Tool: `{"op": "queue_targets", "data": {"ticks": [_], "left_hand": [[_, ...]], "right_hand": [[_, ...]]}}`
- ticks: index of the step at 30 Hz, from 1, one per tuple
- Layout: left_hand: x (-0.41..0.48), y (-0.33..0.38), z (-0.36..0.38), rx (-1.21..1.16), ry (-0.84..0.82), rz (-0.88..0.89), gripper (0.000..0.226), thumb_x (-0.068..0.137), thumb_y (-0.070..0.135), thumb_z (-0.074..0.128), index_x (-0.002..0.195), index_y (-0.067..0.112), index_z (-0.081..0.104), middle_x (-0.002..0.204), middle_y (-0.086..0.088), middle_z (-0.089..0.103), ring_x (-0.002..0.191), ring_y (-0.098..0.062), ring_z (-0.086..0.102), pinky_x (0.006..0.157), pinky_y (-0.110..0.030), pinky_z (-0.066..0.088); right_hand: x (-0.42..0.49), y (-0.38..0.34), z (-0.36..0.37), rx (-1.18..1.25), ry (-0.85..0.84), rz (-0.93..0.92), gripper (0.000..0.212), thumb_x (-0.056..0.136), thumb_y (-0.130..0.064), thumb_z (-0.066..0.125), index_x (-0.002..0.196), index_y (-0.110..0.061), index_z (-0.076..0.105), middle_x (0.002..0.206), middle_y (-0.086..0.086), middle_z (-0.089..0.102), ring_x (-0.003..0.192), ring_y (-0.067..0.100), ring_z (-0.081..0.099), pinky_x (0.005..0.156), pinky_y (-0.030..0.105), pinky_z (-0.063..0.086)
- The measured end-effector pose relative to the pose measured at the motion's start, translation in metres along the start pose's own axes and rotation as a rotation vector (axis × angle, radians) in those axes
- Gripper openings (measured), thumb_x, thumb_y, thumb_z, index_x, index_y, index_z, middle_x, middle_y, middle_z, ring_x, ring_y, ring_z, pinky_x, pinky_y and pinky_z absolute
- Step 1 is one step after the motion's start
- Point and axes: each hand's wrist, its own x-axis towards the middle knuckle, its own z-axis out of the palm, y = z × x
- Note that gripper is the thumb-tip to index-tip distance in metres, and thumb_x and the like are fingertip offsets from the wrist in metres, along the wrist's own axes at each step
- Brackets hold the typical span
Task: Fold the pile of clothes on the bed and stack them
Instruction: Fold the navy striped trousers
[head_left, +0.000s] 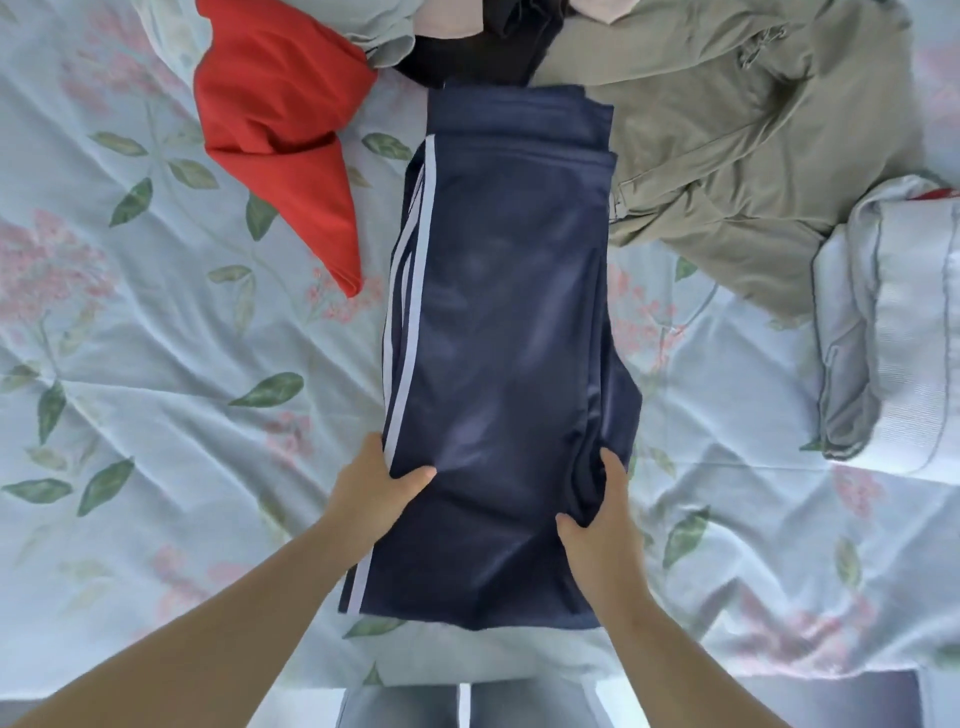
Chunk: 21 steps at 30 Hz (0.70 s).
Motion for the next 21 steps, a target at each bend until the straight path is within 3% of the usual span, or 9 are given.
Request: {"op": "queue_targets", "data": {"ticks": [3,6,10,12,14,16,18,21], "left_hand": [[-0.014,-0.020,0.002,-0.008,-0.043,-0.075,0.034,0.082,0.032,0.070,0.105,0.022,0.046,0.091,0.007,0.059,0.091,-0.021,0.060,0.075,-0.033,0.047],[-0.004,-0.003,-0.004,-0.032,0.046,-0.062,0.038,0.078,0.038,0.072,0.101,0.022,0.047,0.085,0.005,0.058,0.086,-0.022,0.060,0.070,-0.032,0.044],[0.025,0.053,-0.010,-0.110,0.185,0.080,0.050,0.077,0.040,0.073,0.111,0.020,0.043,0.093,0.007,0.059,0.089,-0.021,0.059,0.067,-0.024,0.044],[0.041,0.081,-0.013,-0.099,0.294,0.151,0.062,0.079,0.039,0.071,0.129,0.022,0.037,0.114,0.000,0.056,0.106,-0.025,0.053,0.082,-0.029,0.045],[0.056,0.107,-0.018,-0.004,0.398,0.228,0.072,0.084,0.037,0.065,0.144,0.022,0.027,0.139,-0.008,0.040,0.126,-0.030,0.039,0.102,-0.040,0.034],[0.068,0.130,-0.023,0.092,0.481,0.327,0.064,0.089,0.033,0.059,0.145,0.022,0.030,0.145,-0.007,0.033,0.129,-0.031,0.033,0.104,-0.038,0.027],[0.078,0.147,-0.028,0.137,0.525,0.416,0.047,0.090,0.029,0.058,0.135,0.023,0.045,0.140,-0.004,0.039,0.125,-0.030,0.035,0.099,-0.032,0.027],[0.087,0.163,-0.037,0.087,0.586,0.437,0.021,0.087,0.031,0.063,0.107,0.024,0.064,0.128,-0.002,0.047,0.119,-0.026,0.040,0.092,-0.024,0.024]], "right_hand": [[-0.017,0.015,0.001,-0.041,-0.011,0.077,0.084,0.084,-0.009,0.060,0.146,-0.039,0.013,0.139,-0.004,0.043,0.095,0.013,0.046,0.077,0.027,0.039],[-0.003,0.000,-0.006,-0.103,0.148,0.091,0.083,0.080,-0.024,0.067,0.146,-0.034,0.017,0.131,0.006,0.043,0.113,0.027,0.048,0.090,0.041,0.044],[0.045,-0.053,-0.019,-0.262,0.258,-0.050,0.076,0.083,-0.039,0.064,0.146,-0.027,0.023,0.147,0.010,0.030,0.133,0.034,0.030,0.109,0.049,0.026],[0.072,-0.081,-0.024,-0.323,0.273,-0.150,0.069,0.087,-0.042,0.059,0.145,-0.027,0.026,0.150,0.007,0.025,0.134,0.034,0.026,0.109,0.047,0.022],[0.098,-0.108,-0.029,-0.309,0.271,-0.241,0.061,0.089,-0.042,0.055,0.143,-0.027,0.032,0.147,0.005,0.032,0.133,0.032,0.029,0.107,0.044,0.023],[0.118,-0.131,-0.031,-0.175,0.240,-0.268,0.054,0.090,-0.039,0.055,0.139,-0.026,0.038,0.133,0.003,0.049,0.125,0.030,0.039,0.103,0.041,0.029],[0.131,-0.149,-0.033,-0.036,0.221,-0.266,0.045,0.089,-0.032,0.056,0.132,-0.023,0.044,0.104,-0.003,0.060,0.111,0.025,0.050,0.095,0.036,0.039],[0.147,-0.162,-0.034,-0.006,0.269,-0.308,0.012,0.088,-0.023,0.056,0.100,-0.021,0.057,0.073,-0.012,0.051,0.088,0.020,0.055,0.079,0.028,0.043]]}}
